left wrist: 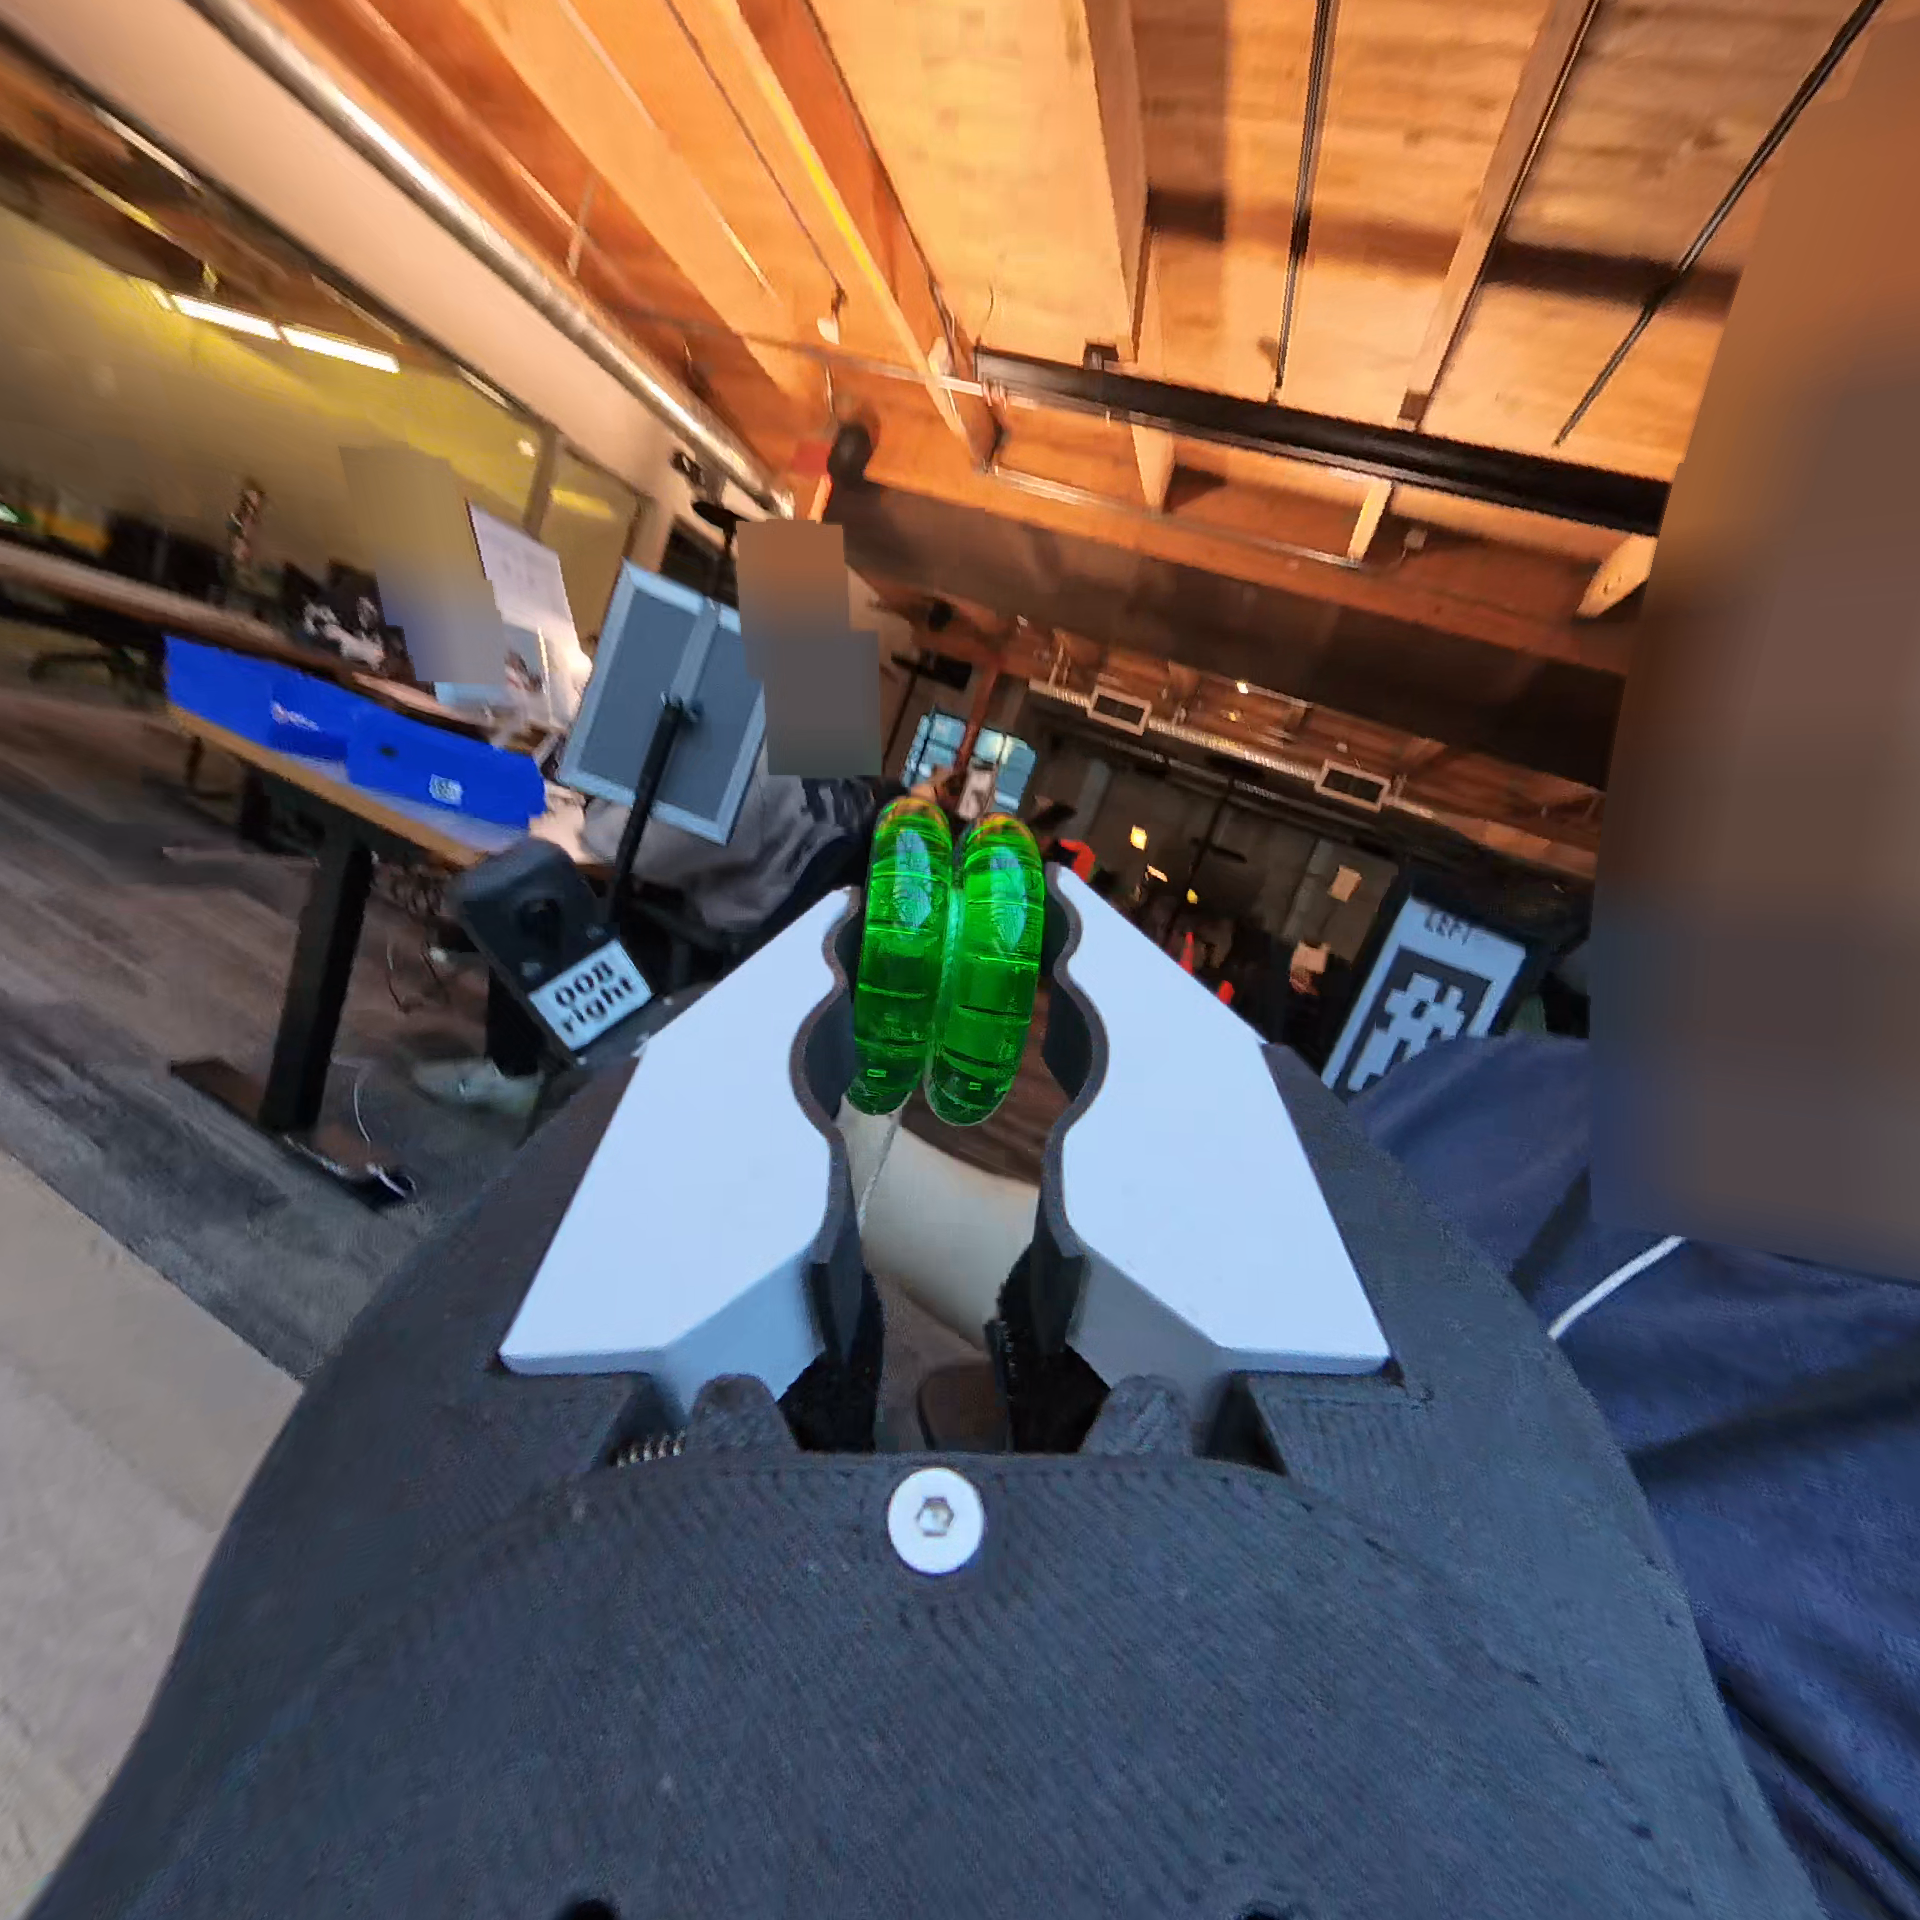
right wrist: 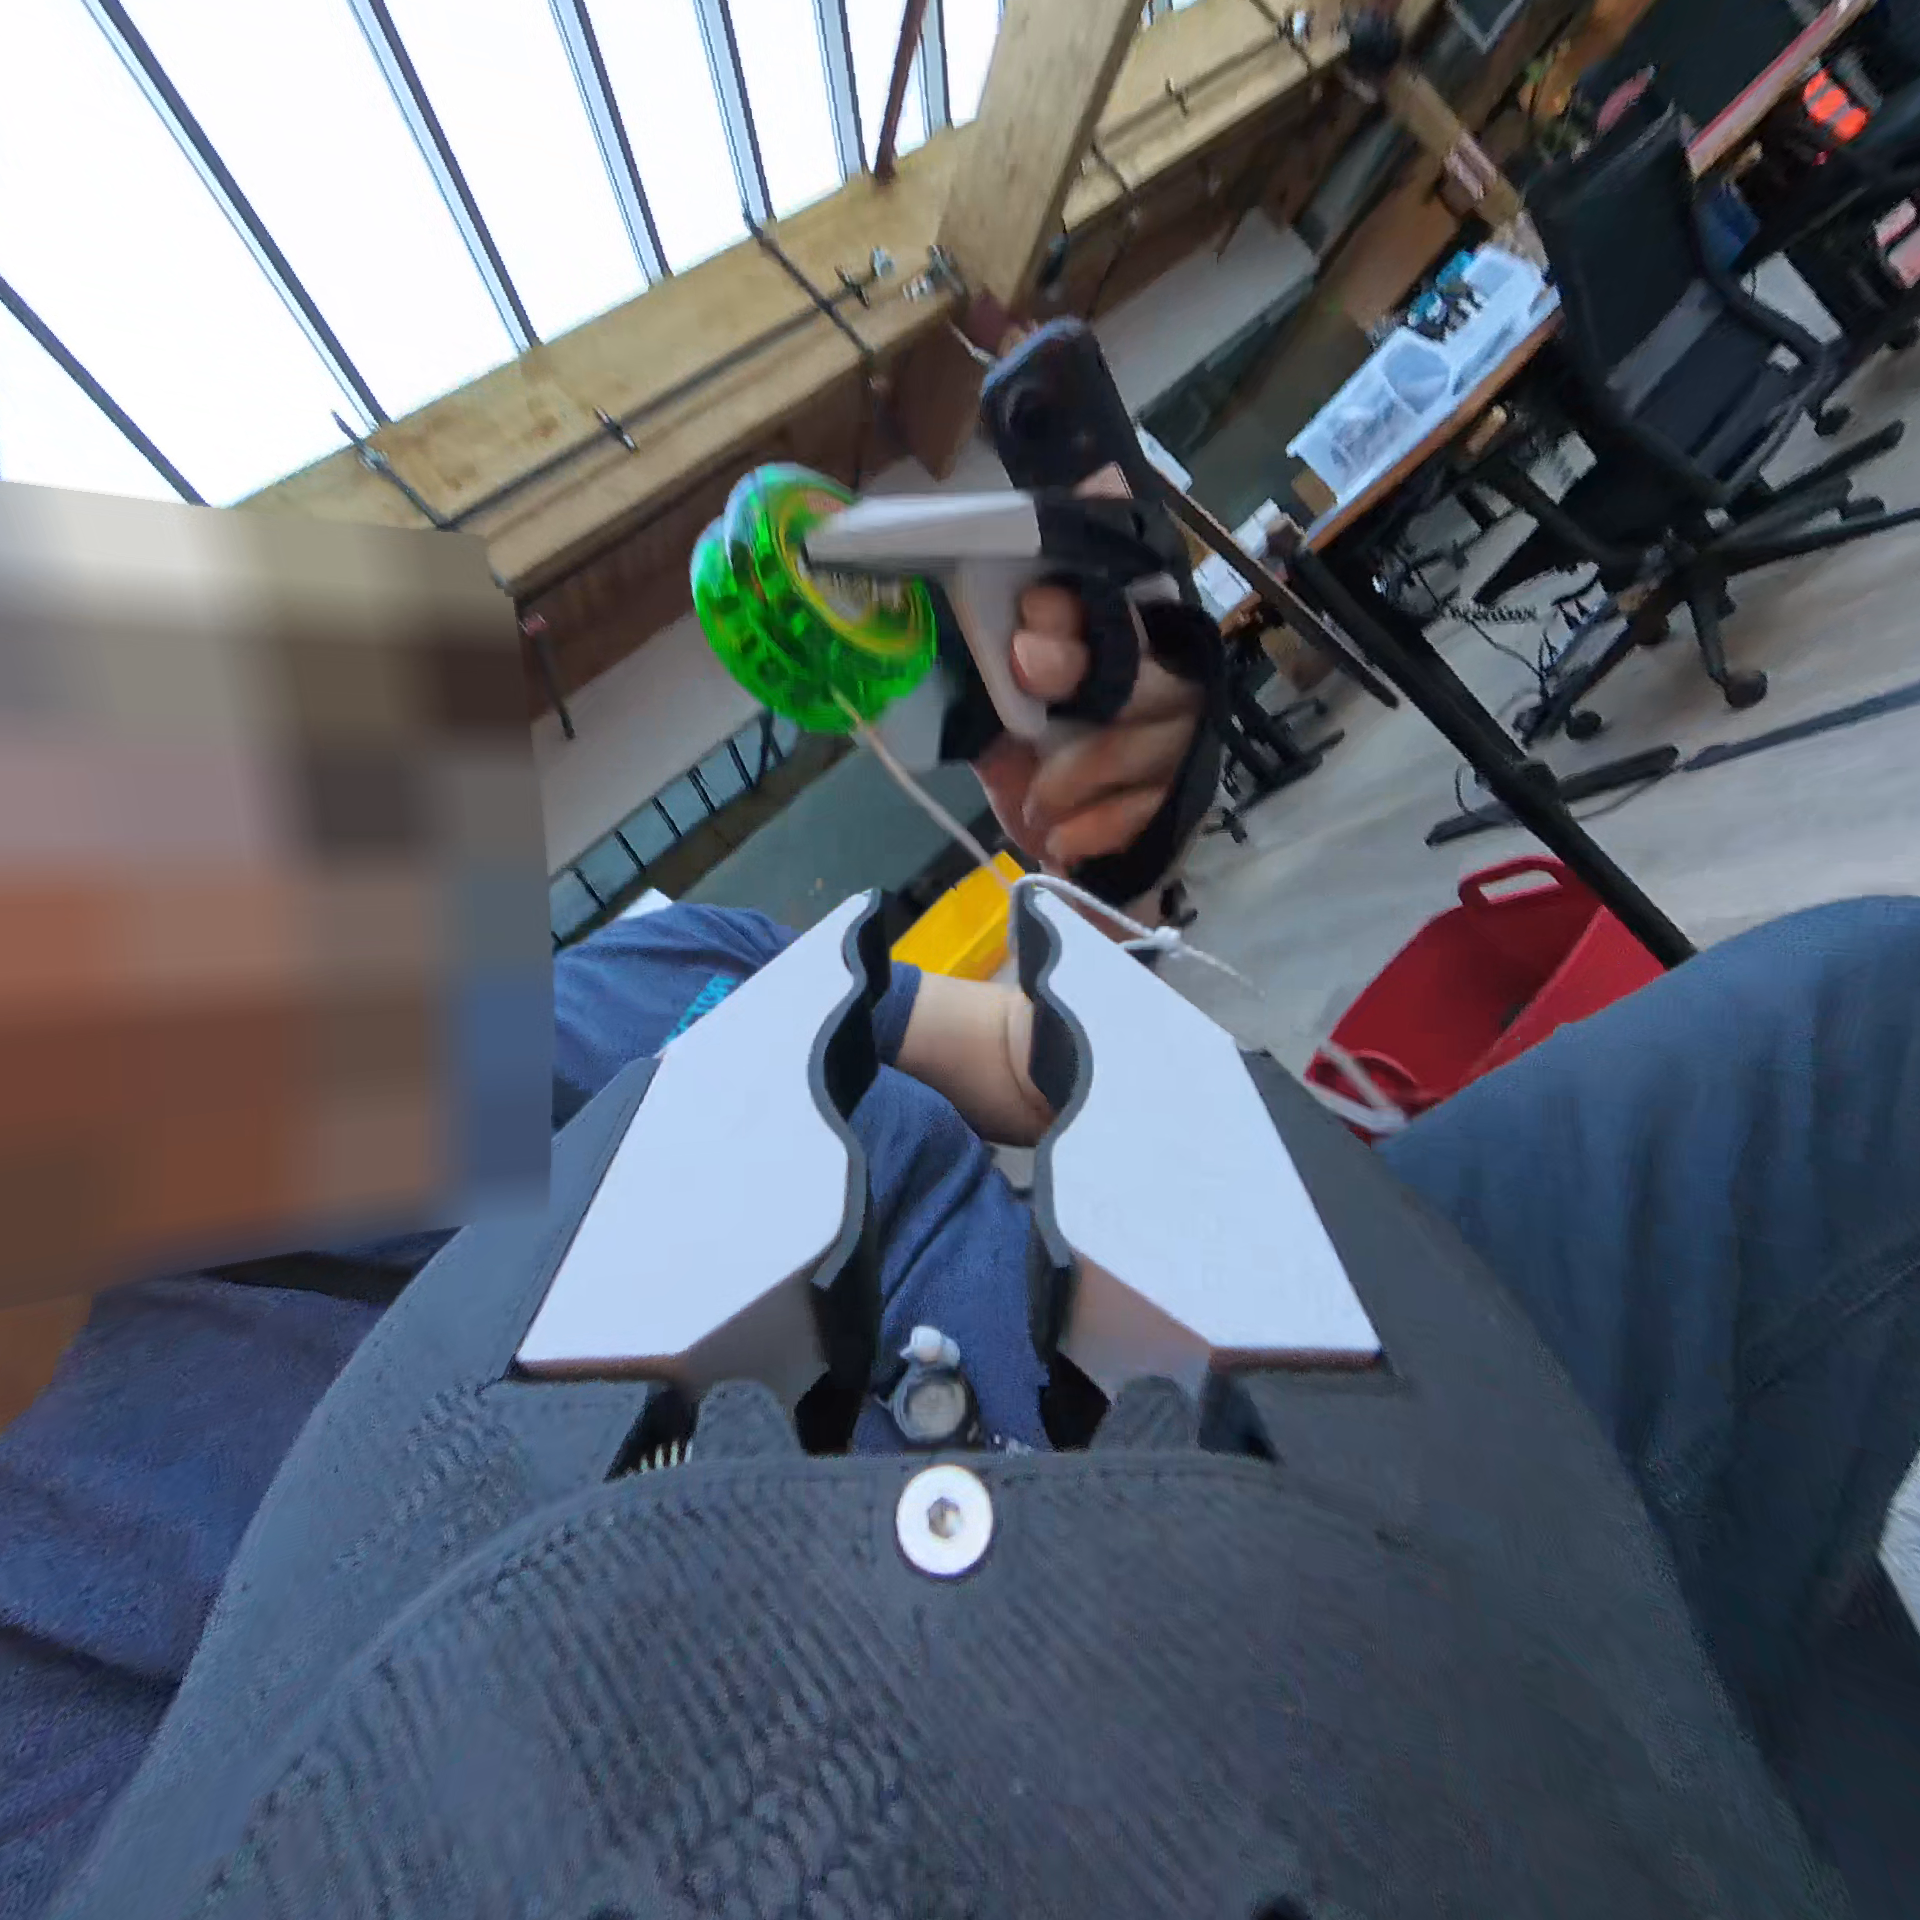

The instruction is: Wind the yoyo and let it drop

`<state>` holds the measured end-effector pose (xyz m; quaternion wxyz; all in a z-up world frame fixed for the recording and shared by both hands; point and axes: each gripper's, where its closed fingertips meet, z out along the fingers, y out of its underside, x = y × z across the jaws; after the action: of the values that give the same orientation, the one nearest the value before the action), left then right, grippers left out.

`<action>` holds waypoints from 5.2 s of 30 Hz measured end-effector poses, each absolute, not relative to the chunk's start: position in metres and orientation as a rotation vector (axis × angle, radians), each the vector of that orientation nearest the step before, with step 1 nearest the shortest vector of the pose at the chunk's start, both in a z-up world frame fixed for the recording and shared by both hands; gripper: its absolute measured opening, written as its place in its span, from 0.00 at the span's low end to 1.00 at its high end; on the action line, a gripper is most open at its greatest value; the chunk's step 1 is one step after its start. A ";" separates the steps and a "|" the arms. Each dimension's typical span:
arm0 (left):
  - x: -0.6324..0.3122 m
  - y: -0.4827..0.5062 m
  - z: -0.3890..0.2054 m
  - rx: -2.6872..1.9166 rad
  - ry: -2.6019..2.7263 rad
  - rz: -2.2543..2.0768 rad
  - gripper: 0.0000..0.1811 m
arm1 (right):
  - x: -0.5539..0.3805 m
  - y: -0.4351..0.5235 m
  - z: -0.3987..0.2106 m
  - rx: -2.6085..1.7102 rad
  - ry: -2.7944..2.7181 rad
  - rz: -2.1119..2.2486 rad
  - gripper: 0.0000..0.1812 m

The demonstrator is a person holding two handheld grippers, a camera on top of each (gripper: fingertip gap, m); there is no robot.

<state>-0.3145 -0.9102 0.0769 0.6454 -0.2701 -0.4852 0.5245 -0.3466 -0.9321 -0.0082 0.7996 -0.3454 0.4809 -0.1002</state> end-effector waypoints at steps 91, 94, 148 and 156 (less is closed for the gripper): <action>-0.355 -0.848 0.151 -1.355 -0.806 2.150 0.16 | -0.337 -0.852 0.150 -2.032 0.608 -1.694 0.18; -0.354 -0.853 0.149 -1.272 -0.803 2.044 0.16 | -0.335 -0.857 0.148 -2.015 0.716 -1.581 0.18; -0.347 -0.923 0.118 -1.332 -1.578 1.242 0.17 | -0.349 -0.920 0.130 -1.825 1.642 -0.538 0.16; -0.332 -0.914 0.148 -0.830 -1.281 1.120 0.15 | -0.336 -0.902 0.161 -2.042 0.930 -1.522 0.41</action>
<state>-0.3322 -0.9141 0.1484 0.5845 -0.3558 -0.5489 0.4801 -0.3362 -0.9017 0.1606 0.2136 -0.7356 0.3352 -0.5485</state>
